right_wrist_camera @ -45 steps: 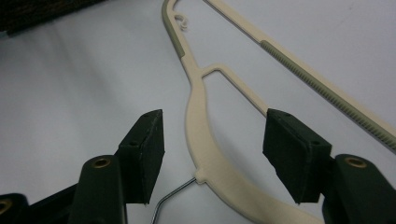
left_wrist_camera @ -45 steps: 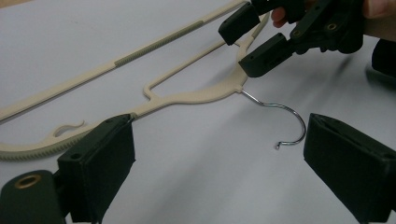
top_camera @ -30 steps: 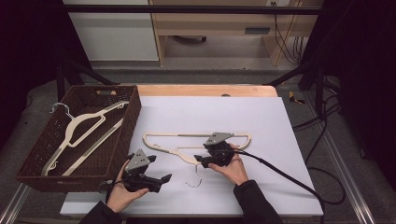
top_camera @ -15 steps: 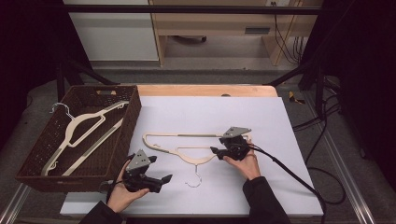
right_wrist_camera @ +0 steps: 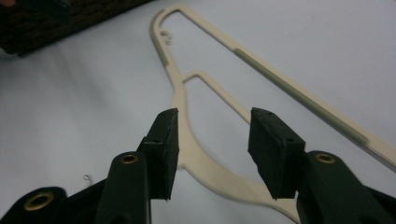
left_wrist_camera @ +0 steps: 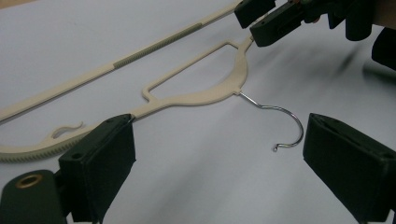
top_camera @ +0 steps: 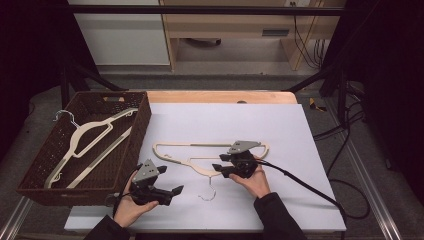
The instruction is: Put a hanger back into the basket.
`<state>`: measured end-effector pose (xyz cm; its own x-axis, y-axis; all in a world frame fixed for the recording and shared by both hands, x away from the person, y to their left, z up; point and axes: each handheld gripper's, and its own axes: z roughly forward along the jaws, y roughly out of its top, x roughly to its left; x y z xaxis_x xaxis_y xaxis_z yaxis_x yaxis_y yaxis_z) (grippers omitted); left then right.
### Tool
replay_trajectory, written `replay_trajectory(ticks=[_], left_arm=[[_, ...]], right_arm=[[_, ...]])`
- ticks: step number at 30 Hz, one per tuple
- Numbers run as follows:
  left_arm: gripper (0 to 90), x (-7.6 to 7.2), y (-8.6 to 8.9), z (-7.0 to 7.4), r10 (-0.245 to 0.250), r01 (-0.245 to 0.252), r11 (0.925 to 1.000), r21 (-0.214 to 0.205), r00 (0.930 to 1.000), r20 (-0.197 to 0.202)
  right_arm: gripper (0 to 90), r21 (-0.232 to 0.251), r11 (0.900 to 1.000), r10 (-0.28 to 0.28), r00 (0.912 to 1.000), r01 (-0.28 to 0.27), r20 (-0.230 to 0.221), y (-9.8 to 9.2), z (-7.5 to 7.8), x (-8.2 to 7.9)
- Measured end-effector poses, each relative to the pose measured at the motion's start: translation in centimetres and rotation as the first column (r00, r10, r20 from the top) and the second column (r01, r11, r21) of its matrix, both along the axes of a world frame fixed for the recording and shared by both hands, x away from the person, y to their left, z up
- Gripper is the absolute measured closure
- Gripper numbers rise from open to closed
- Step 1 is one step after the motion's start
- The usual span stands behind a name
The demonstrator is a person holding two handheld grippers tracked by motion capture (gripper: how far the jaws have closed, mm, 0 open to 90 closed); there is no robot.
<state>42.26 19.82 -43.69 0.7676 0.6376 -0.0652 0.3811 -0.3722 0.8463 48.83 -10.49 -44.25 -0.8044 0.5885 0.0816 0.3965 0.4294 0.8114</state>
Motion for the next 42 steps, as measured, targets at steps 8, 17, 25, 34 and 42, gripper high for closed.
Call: replay_trajectory(ticks=[8, 17, 25, 34, 42], left_arm=[[9.4, 0.0, 0.3, 0.4, 0.009, -0.009, 0.9998, -0.019, 1.0, 0.003], [9.4, 0.1, 0.3, 0.3, 0.012, -0.012, 0.9999, -0.012, 0.9999, 0.003], [9.4, 0.3, 0.2, 0.2, 0.012, -0.012, 0.9999, -0.009, 0.9999, -0.001], [9.3, 0.5, 0.0, -0.1, 0.007, -0.007, 1.0, 0.002, 0.9999, -0.009], [9.2, 1.2, -0.2, -0.1, -0.005, 0.006, 0.9995, 0.03, 0.9998, -0.021]], right_arm=[[55.4, -0.091, 0.9946, 0.047, 0.998, -0.05, -0.041, 3.7, -2.1, 0.6], [62.5, -0.152, 0.9862, 0.057, 0.996, -0.067, -0.069, 4.9, -3.6, 1.0], [68.3, -0.176, 0.9803, 0.083, 0.9956, -0.089, -0.044, 4.8, -3.6, 1.0], [70.5, -0.186, 0.9712, 0.149, 0.9888, -0.149, -0.013, 4.7, -3.7, 1.1], [71.7, -0.165, 0.9679, 0.184, 0.9816, -0.19, -0.052, 4.3, -3.4, 1.6]])
